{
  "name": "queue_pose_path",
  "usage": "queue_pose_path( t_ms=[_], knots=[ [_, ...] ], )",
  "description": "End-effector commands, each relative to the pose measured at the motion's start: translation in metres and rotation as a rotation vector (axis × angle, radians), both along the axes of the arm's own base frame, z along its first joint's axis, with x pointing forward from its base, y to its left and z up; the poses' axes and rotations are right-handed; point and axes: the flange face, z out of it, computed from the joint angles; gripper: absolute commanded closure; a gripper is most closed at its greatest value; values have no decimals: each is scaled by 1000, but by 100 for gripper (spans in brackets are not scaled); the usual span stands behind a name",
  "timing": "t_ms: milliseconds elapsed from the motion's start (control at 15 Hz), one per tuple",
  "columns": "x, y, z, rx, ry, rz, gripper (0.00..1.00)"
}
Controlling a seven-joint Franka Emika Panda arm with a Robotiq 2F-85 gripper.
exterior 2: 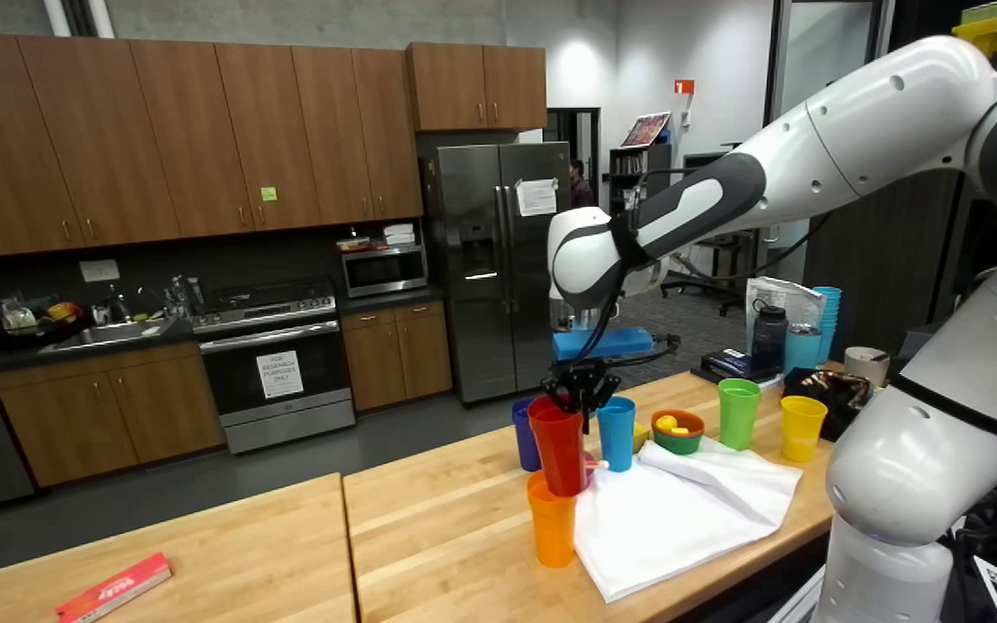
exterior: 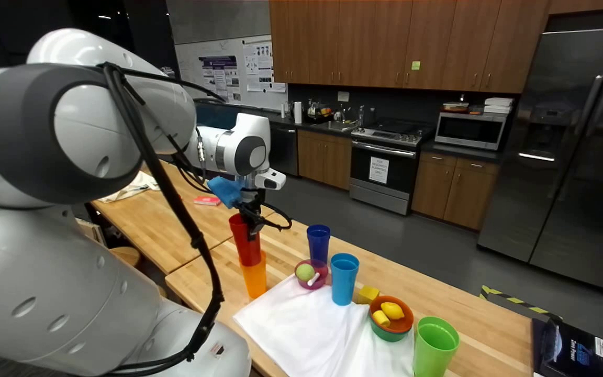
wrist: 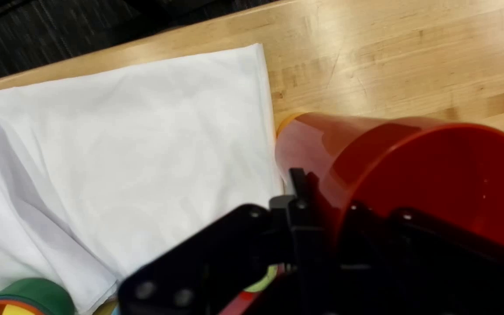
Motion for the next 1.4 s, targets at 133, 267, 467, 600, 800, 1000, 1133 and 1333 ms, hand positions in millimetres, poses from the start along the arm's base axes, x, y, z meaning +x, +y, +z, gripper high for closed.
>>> queue_pose_path(
  t_ms=[133,267,467,600,800,1000,1133,1333],
  knots=[
    [3,10,5,0,-14,28,98],
    [5,9,6,4,-16,31,98],
    [8,10,5,10,-20,30,98],
    [10,11,3,15,-22,30,98],
    [14,11,1,22,-26,35,98],
    [18,13,-3,27,-25,42,98],
    [21,13,-4,28,-25,49,98],
    [25,14,-5,31,-28,48,98]
  ],
)
